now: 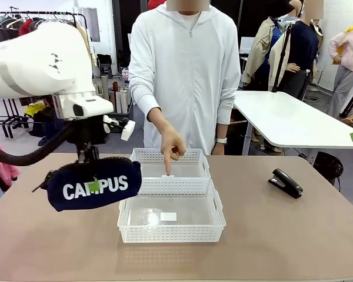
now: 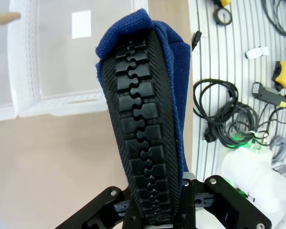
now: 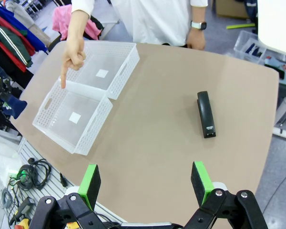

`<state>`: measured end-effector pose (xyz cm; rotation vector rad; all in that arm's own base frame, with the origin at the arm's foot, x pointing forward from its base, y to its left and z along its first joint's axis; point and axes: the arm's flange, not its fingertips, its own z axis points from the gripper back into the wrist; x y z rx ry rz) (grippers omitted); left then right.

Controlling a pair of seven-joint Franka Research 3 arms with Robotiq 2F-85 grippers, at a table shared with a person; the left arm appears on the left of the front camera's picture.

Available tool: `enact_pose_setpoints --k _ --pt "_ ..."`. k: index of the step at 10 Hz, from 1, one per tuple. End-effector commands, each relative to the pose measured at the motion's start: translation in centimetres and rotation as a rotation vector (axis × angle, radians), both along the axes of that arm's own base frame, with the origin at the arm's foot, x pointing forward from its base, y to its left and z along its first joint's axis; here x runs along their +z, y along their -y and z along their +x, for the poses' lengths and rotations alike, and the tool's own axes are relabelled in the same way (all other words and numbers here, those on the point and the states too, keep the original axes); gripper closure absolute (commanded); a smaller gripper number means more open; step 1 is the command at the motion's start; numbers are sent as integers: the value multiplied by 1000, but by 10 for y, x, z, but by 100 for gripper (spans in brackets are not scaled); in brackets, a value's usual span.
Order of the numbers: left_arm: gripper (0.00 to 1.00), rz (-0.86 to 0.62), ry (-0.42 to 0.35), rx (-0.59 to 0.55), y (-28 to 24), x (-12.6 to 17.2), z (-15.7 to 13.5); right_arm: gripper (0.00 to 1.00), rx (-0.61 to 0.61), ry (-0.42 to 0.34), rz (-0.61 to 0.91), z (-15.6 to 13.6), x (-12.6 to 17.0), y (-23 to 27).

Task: Distribute items into two baskets.
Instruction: Place the picked Pencil pouch into the Organizing basket as instructed by the person.

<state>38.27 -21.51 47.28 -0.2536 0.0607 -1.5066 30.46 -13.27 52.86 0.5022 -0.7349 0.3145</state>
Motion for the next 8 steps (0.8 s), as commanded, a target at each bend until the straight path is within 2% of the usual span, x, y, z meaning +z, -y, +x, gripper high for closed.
enact_pose_setpoints --k 1,8 --pt "100 3 10 -8 25 -2 4 0 10 18 23 1 2 -1" --pt "100 -4 61 -72 89 -10 7 0 10 18 23 1 2 -1"
